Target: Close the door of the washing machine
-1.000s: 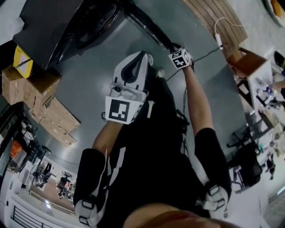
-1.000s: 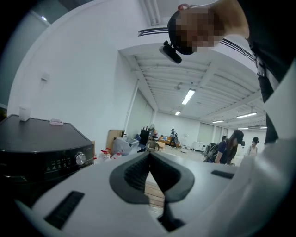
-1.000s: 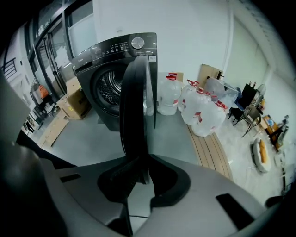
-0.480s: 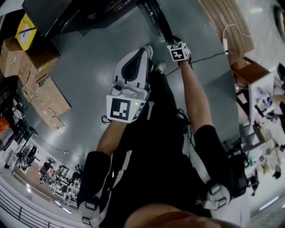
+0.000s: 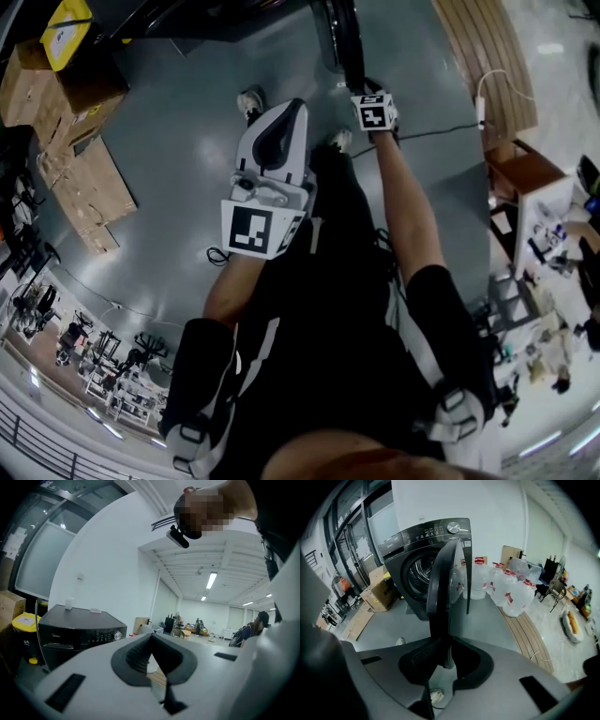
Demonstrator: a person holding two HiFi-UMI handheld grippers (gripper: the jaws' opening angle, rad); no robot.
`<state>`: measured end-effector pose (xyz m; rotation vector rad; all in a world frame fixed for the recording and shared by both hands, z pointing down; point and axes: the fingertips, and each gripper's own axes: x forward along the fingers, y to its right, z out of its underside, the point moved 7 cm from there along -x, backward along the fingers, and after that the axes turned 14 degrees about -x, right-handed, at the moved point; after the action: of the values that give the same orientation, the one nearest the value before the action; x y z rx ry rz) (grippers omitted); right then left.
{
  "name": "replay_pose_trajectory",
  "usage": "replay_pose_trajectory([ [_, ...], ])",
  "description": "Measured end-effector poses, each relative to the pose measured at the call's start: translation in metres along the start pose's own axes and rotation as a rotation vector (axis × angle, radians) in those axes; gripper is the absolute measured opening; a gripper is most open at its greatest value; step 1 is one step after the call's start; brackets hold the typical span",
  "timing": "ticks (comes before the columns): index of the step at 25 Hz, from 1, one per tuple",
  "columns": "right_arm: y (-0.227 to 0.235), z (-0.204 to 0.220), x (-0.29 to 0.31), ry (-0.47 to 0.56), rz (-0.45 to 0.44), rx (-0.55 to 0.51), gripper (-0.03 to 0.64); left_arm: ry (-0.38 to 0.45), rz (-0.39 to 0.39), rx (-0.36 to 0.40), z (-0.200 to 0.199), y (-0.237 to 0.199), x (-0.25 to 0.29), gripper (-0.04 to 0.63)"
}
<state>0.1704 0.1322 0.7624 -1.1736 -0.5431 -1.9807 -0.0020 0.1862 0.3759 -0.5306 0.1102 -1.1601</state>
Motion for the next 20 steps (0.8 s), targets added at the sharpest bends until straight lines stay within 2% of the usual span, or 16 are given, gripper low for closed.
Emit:
replay_pose_trajectory([
  [13,-0.056,-0.022,0.014,-0.012,0.006,0.084,0.064,0.0,-0.003,-0.027,-0.019,-0.064,-0.026,0.006],
  [20,-0.097,-0.048,0.028,-0.006,0.007,0.157,0.071,-0.015,0.01,-0.031,-0.035,-0.105,-0.033,0.005],
])
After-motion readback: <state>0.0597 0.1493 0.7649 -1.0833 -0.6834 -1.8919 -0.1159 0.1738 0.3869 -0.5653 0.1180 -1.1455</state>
